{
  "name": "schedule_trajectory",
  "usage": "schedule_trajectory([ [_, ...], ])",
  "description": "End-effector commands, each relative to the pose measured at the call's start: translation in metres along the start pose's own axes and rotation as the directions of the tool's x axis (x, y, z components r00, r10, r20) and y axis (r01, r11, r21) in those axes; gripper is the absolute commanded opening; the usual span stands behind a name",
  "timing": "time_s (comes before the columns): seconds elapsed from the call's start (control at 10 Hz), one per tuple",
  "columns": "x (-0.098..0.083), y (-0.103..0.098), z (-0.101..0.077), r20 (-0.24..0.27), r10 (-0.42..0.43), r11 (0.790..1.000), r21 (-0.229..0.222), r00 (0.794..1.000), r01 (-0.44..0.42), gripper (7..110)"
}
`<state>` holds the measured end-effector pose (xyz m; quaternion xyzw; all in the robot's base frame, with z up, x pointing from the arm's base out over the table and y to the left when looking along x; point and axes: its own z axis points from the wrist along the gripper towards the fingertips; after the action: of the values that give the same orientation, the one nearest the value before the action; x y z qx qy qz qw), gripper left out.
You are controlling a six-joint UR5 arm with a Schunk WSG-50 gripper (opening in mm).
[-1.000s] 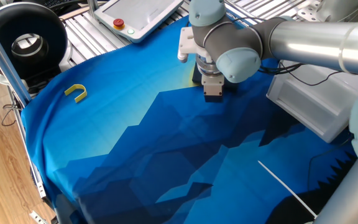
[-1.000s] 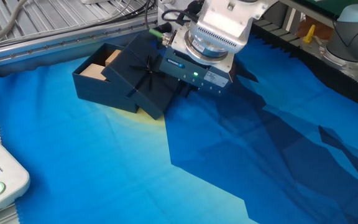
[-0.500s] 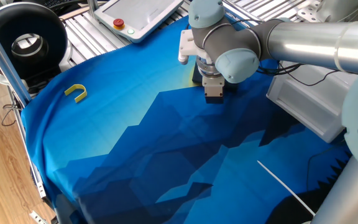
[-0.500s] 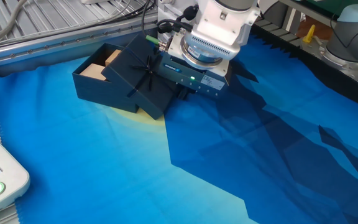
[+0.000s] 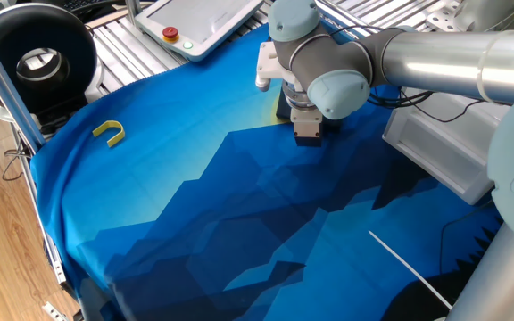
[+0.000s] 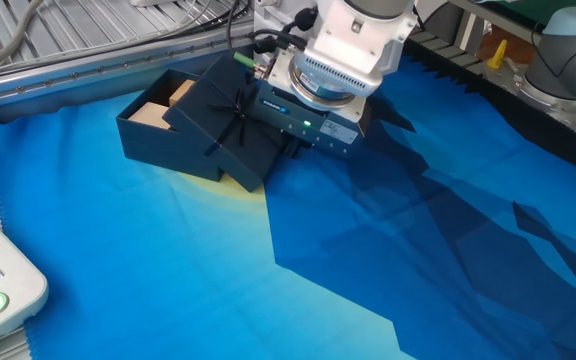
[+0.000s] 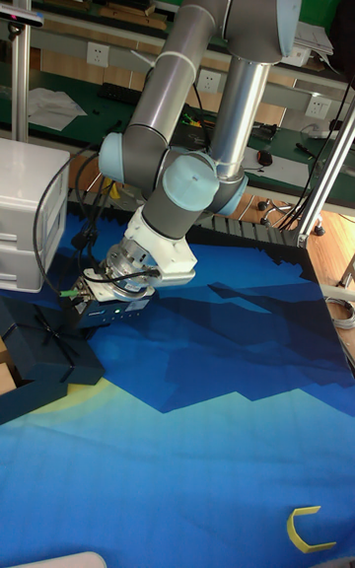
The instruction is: Slide the outer casing onto the gift box
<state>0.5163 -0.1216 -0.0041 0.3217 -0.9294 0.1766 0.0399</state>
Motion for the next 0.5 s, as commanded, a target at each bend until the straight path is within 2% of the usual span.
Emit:
schedule_trajectory([
  [0.0, 0.0016, 0.0036, -0.0073, -0.015, 0.101, 0.995, -0.014, 0.995, -0.102, 7],
  [0.4, 0.0057, -0.0001, -0.0079, -0.042, 0.130, 0.991, -0.006, 0.991, -0.130, 7],
])
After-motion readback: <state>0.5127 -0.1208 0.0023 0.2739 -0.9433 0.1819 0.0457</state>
